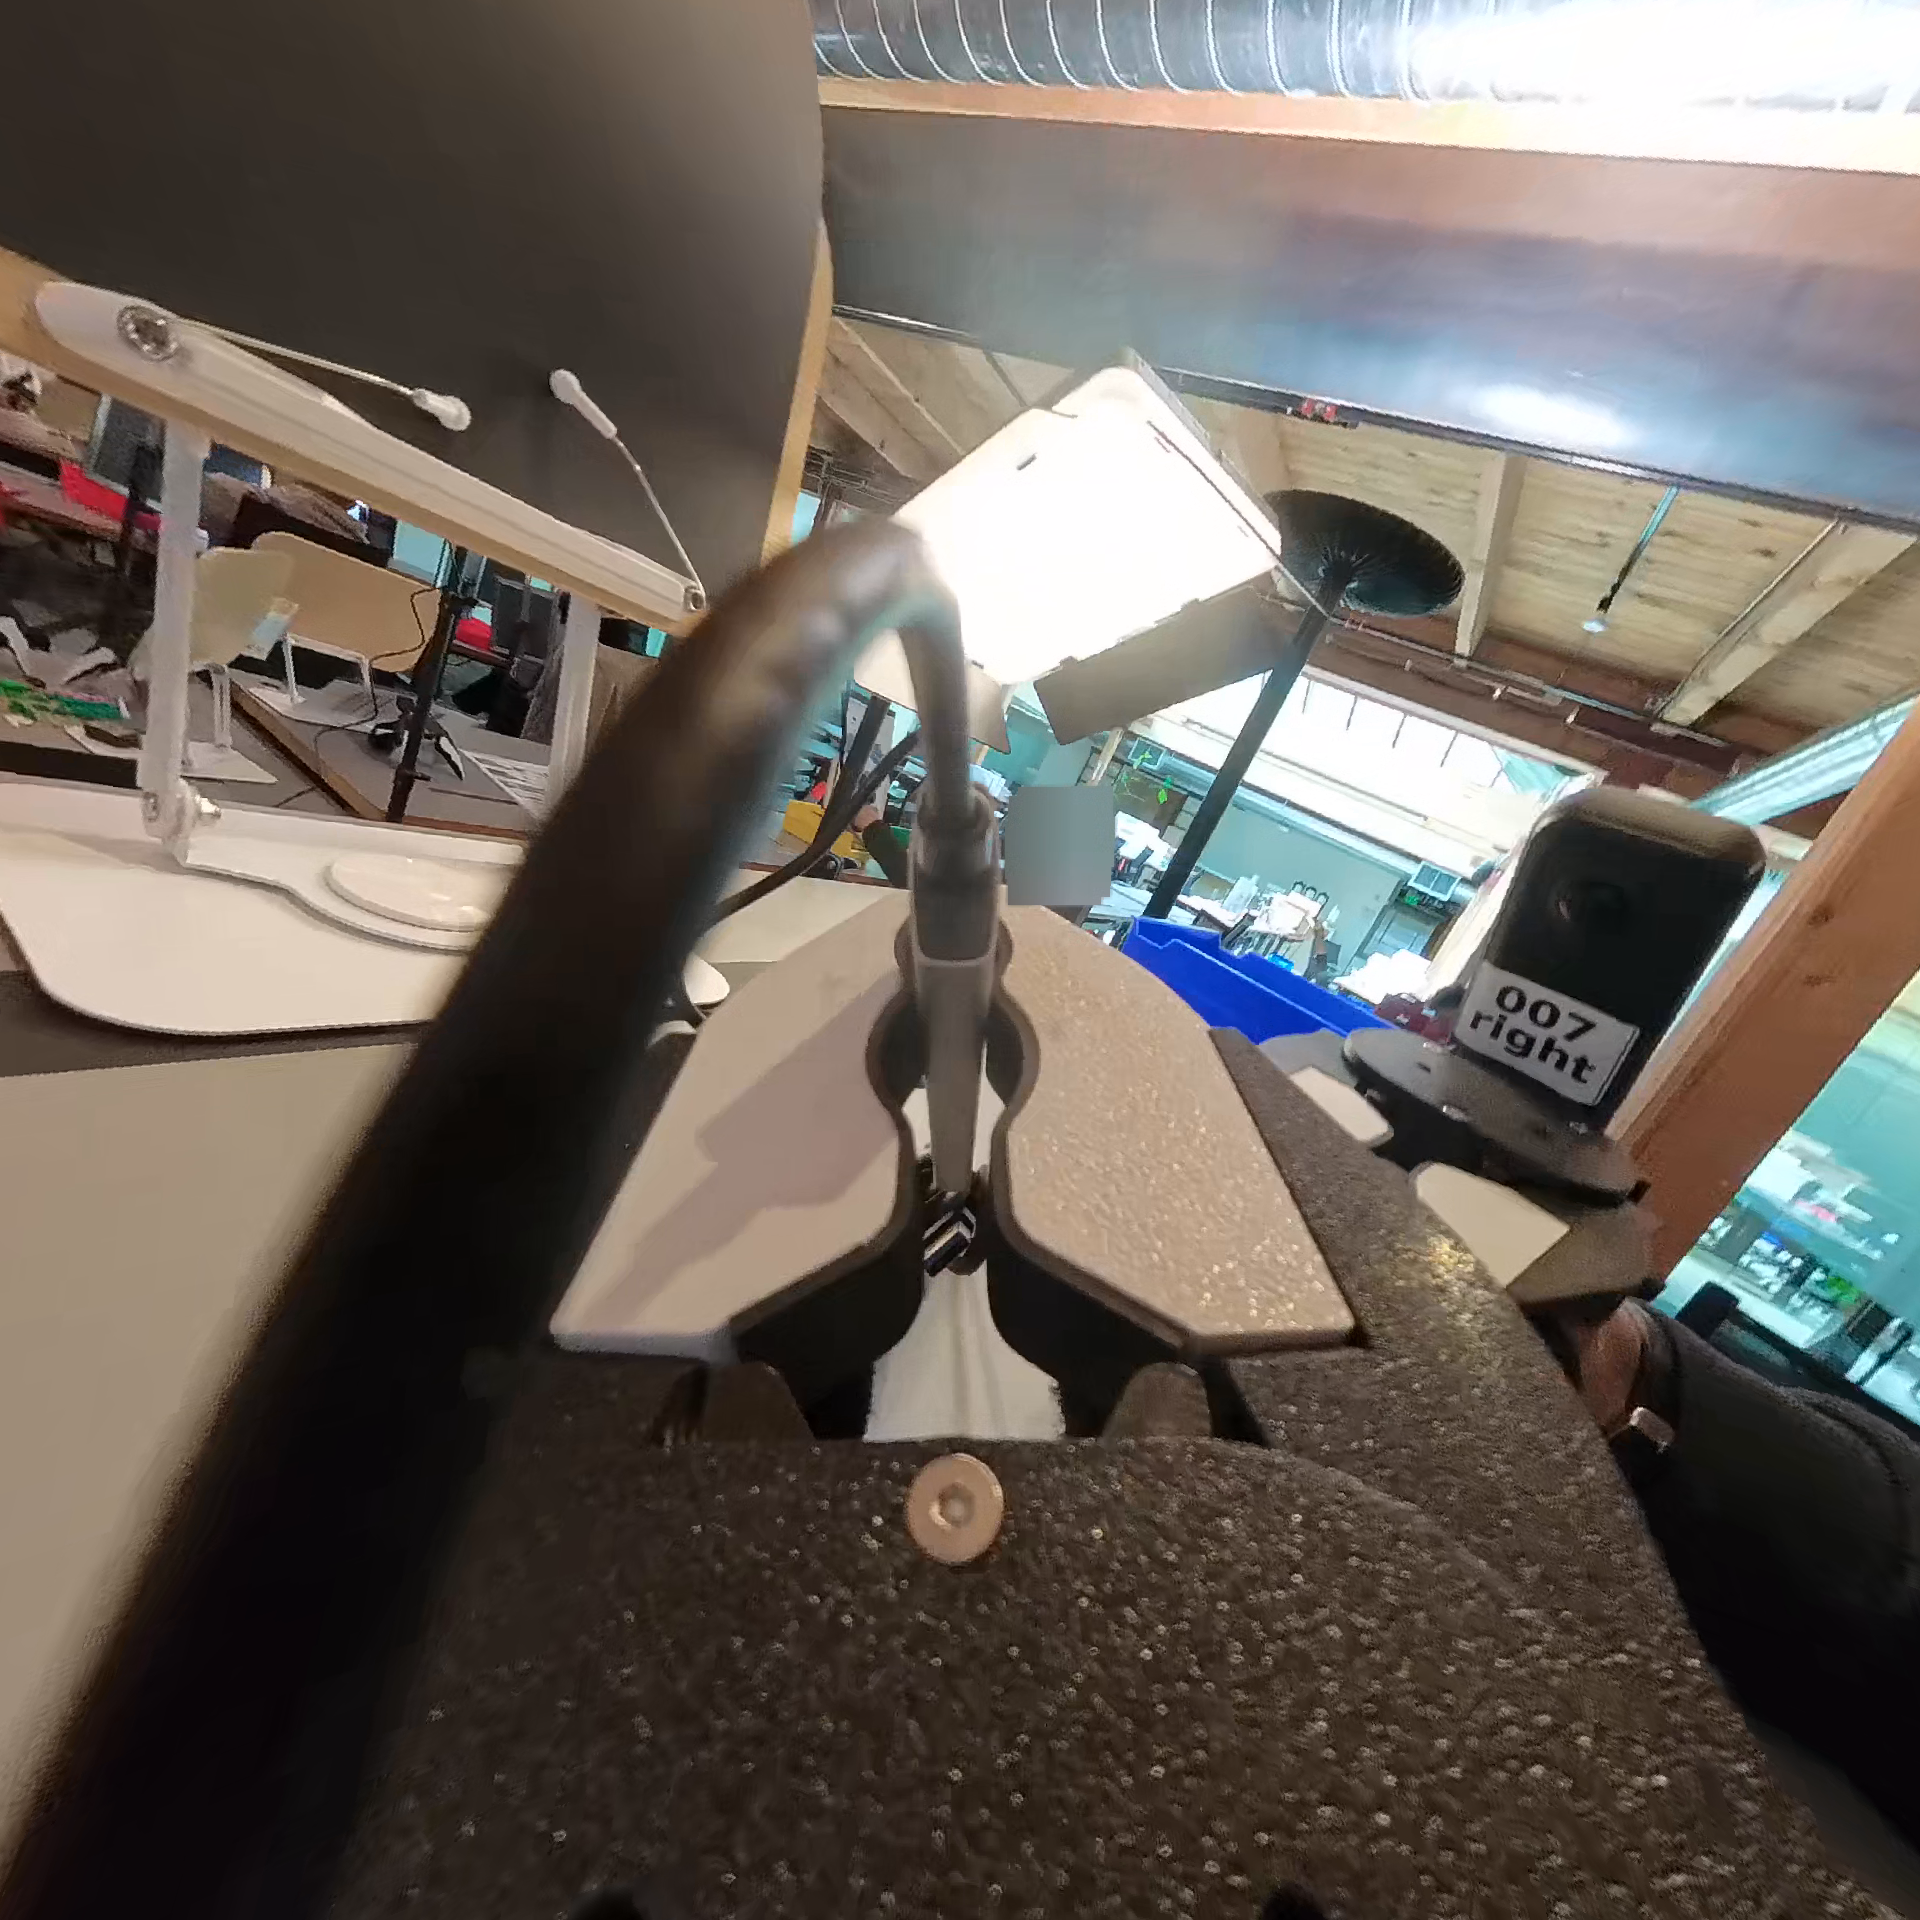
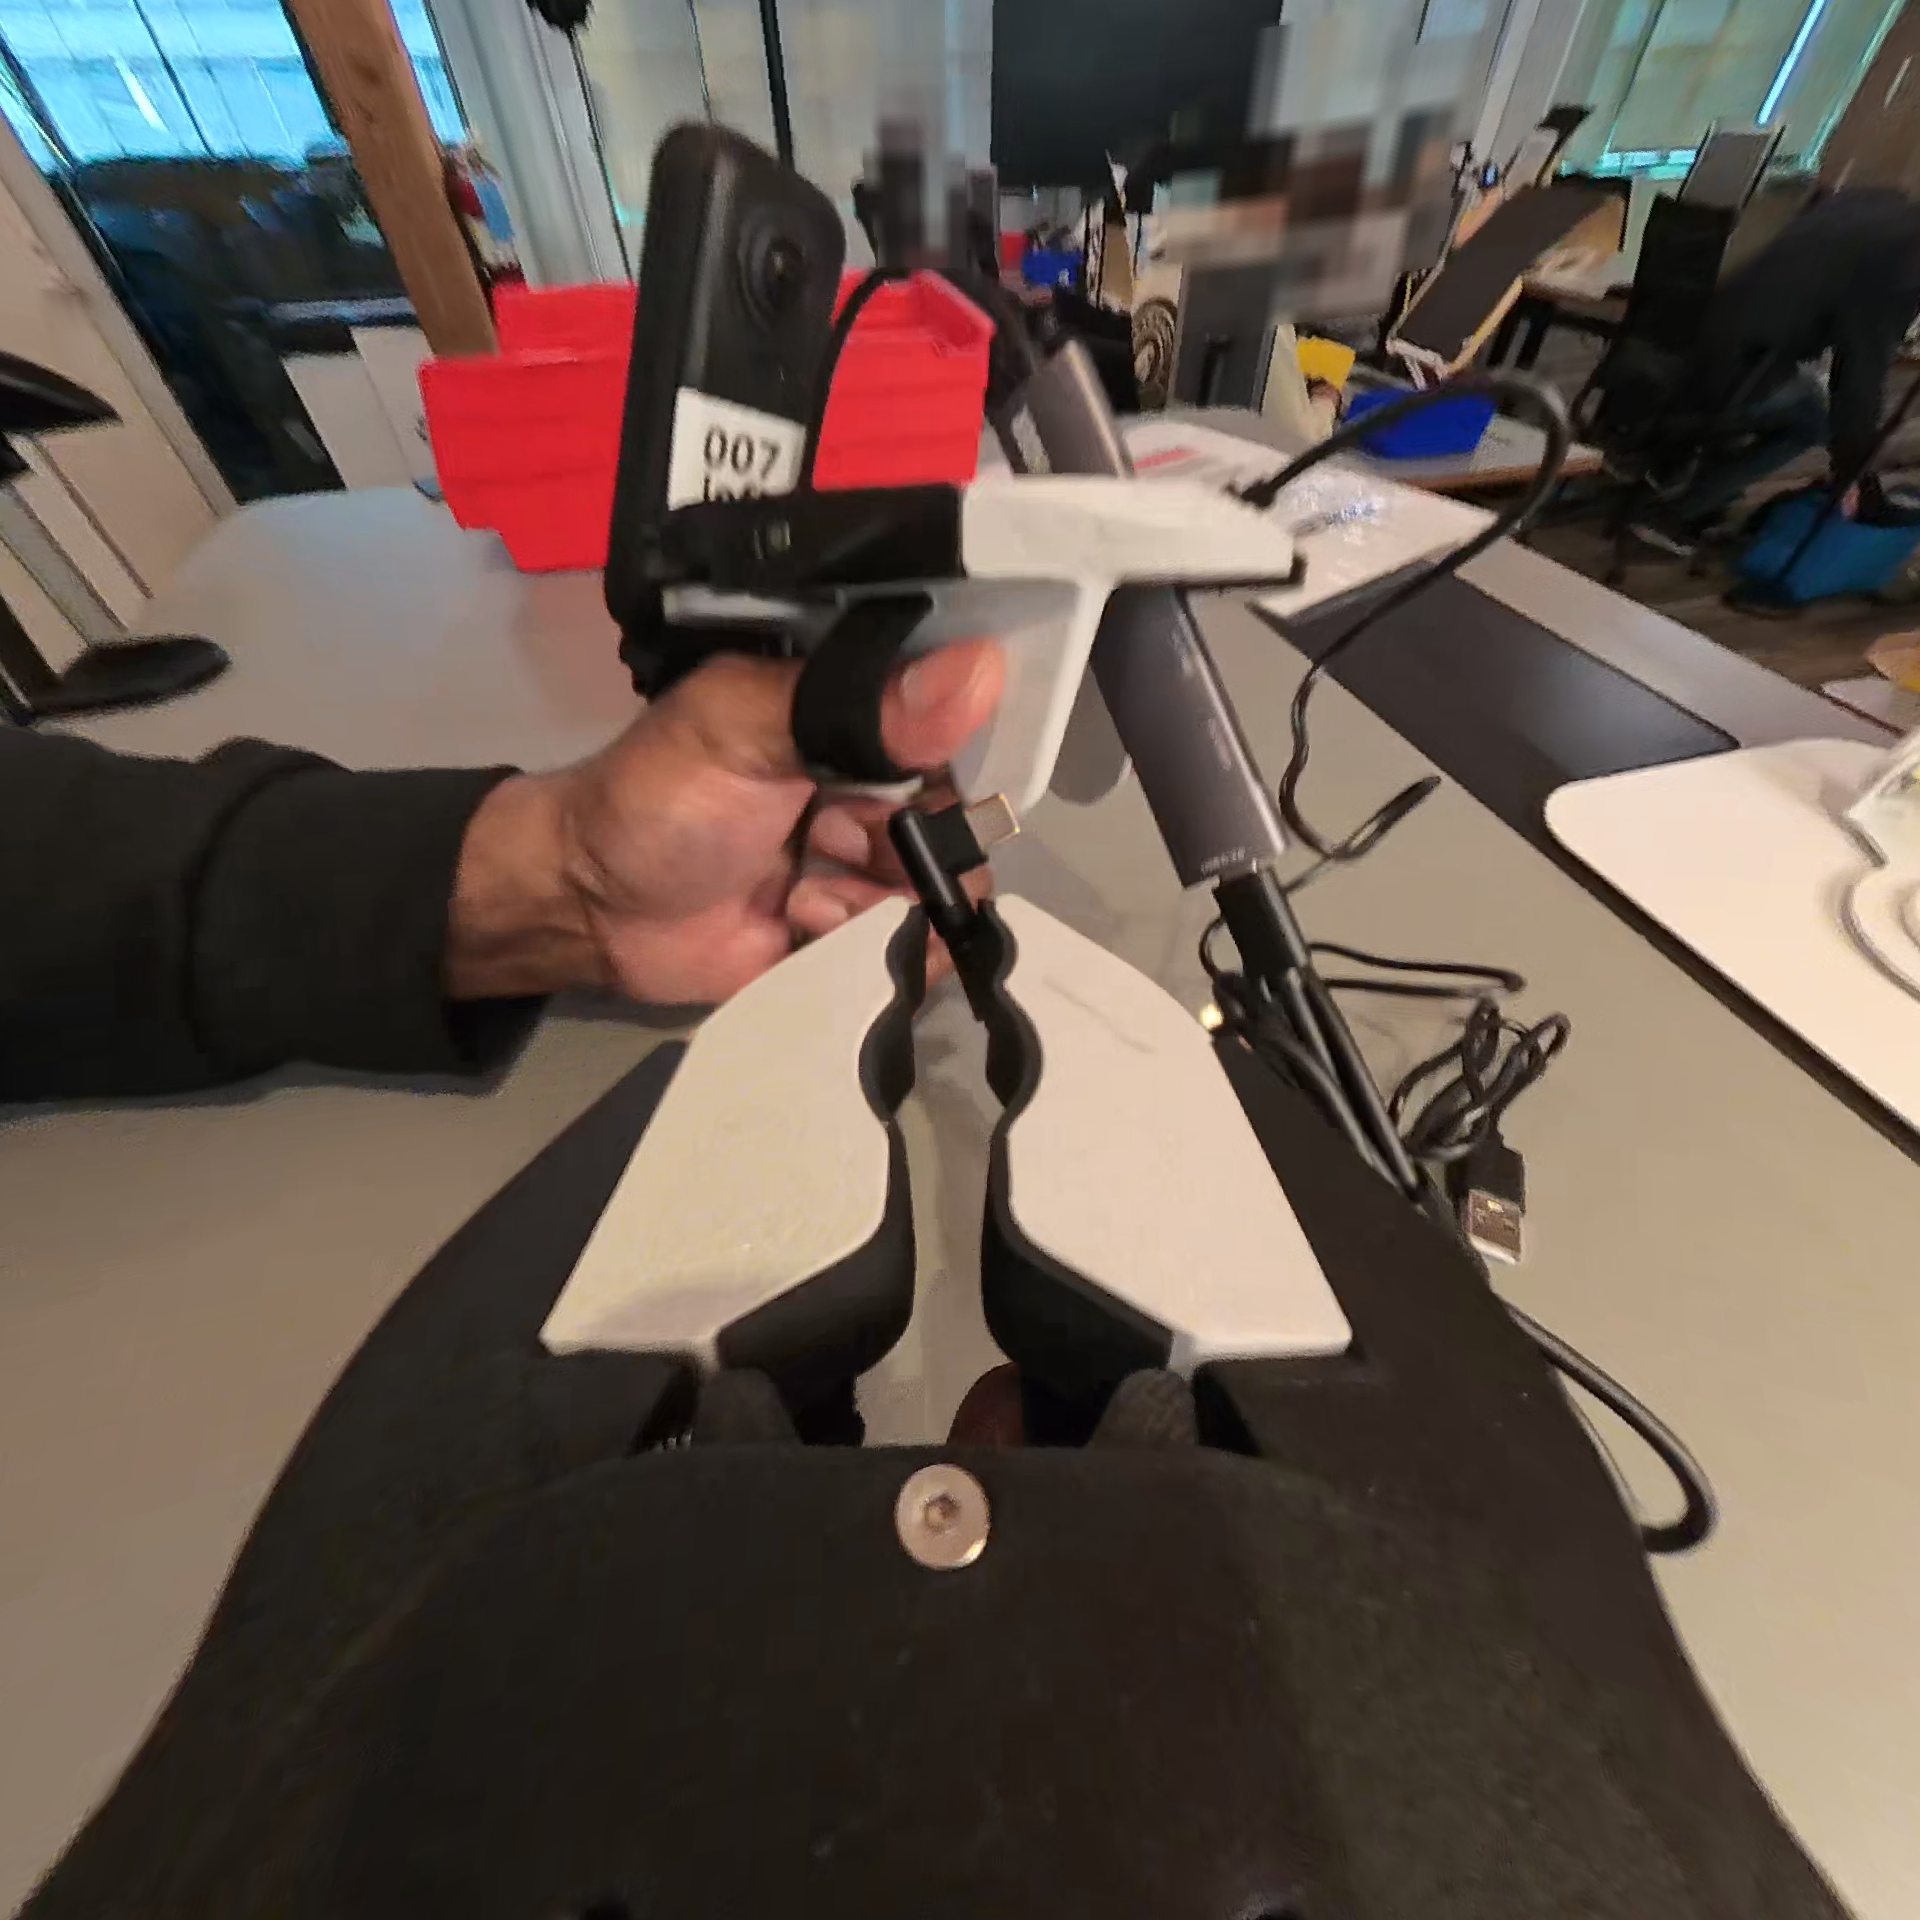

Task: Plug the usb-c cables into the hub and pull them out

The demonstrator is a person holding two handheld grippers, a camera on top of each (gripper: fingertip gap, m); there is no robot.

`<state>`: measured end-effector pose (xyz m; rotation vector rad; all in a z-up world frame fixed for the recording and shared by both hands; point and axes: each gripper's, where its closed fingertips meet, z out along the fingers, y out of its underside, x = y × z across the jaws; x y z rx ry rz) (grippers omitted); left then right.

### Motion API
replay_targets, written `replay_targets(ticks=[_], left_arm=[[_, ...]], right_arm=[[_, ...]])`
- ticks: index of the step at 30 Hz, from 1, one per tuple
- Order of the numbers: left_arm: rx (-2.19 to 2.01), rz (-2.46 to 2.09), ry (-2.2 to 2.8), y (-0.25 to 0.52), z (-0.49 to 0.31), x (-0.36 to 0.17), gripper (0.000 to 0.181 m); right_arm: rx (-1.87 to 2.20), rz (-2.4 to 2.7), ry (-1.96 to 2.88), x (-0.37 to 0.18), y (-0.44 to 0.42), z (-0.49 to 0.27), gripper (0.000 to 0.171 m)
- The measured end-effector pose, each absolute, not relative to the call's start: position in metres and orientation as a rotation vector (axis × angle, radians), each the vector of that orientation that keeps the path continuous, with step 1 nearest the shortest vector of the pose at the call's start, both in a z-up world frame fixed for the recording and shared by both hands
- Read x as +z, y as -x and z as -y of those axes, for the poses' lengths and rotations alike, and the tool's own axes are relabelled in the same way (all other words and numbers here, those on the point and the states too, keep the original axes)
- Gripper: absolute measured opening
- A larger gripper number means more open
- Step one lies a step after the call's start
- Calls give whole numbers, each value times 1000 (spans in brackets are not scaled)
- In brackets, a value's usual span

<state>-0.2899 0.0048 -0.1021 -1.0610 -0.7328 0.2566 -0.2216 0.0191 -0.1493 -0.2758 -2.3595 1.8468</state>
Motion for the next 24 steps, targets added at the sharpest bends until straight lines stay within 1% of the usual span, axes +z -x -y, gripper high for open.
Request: replay_targets(ticks=[6,10,16,21,24], left_arm=[[211,758,1051,301,6,-104,7],[208,771,1058,303,7,-105,7],[235,826,1087,312,13,-112,7],[270,860,1090,316,21,-113,7],[296,877,1093,319,28,-114,7]], right_arm=[[1508,2495,222,-181,229,-32,9],[1377,2456,212,-190,239,-40,9],[1355,2209,222,-170,262,-48,9],[1229,1912,414,-142,300,-89,8],[1107,1889,476,-143,310,-107,8]])
